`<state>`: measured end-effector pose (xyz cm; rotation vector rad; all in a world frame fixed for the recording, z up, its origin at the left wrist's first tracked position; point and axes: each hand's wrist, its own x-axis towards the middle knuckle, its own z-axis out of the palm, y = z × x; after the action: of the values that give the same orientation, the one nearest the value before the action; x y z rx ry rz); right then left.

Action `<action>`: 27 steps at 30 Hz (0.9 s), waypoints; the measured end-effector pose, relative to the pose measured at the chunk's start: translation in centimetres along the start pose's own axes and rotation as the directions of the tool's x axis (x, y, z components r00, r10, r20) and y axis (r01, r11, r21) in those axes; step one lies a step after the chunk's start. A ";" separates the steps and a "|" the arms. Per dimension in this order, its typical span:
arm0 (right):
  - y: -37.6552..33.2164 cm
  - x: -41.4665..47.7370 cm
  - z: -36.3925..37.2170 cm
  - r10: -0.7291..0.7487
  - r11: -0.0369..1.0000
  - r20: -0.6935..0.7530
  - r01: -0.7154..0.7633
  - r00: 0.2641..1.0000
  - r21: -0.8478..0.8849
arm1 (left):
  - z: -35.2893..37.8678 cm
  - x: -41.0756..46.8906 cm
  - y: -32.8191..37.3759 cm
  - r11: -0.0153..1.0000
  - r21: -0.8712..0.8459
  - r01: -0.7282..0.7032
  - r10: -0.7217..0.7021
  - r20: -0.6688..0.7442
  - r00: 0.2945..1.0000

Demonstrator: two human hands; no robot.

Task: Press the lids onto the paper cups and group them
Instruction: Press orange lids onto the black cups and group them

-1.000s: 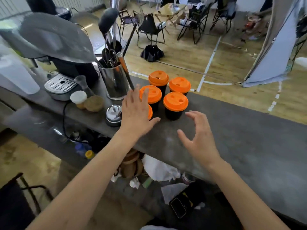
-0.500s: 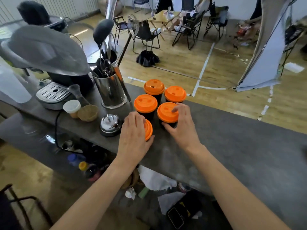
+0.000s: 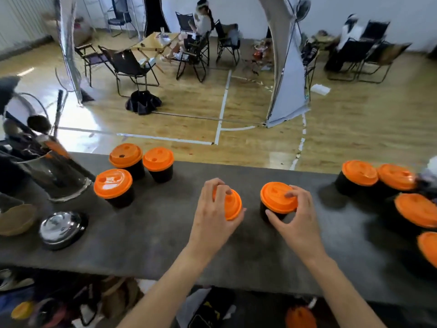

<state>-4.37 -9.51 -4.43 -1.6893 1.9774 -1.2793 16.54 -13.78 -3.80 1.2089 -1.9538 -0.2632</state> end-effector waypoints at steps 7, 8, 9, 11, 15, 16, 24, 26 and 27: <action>5.2 -0.7 -4.6 -0.019 1.000 0.039 0.019 0.999 -0.007 | 7.0 0.1 4.5 0.981 0.075 -0.177 0.167 0.119 0.979; 5.7 -0.6 -4.7 -0.029 1.000 0.049 0.029 0.998 -0.004 | 7.1 0.0 4.5 0.981 0.094 -0.170 0.158 0.125 0.980; 6.0 -0.5 -4.7 -0.042 0.999 0.055 0.042 0.998 0.002 | 7.1 -0.1 4.4 0.981 0.109 -0.158 0.144 0.129 0.981; 6.3 -0.4 -4.8 -0.069 0.998 0.074 0.068 0.995 0.004 | 6.7 -0.3 4.6 0.981 0.127 -0.148 0.128 0.157 0.979; 5.8 -0.4 -5.5 -0.088 0.996 0.132 0.090 0.987 -0.008 | 5.1 -0.7 6.1 0.993 0.051 -0.111 0.098 0.208 0.973; 5.5 -0.3 -5.7 -0.088 0.996 0.137 0.092 0.987 -0.019 | 4.5 -0.8 6.4 0.995 0.022 -0.094 0.088 0.182 0.979; -4.3 3.6 -4.0 -0.223 0.975 0.018 0.223 0.975 -0.011 | -6.2 0.8 -2.6 0.968 0.225 0.109 -0.051 -0.248 0.967; -8.7 5.1 -0.5 -0.276 0.961 0.140 0.278 0.951 0.006 | -9.8 1.9 -7.2 0.913 0.328 0.244 -0.172 -0.235 0.957; -10.7 5.9 1.7 -0.294 0.952 0.238 0.305 0.926 -0.010 | -11.3 2.6 -9.4 0.881 0.367 0.299 -0.233 -0.213 0.949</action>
<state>2.27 -15.02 4.45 -2.1216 1.6736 -1.0655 30.29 -18.28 -0.16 1.7122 -1.7417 0.1000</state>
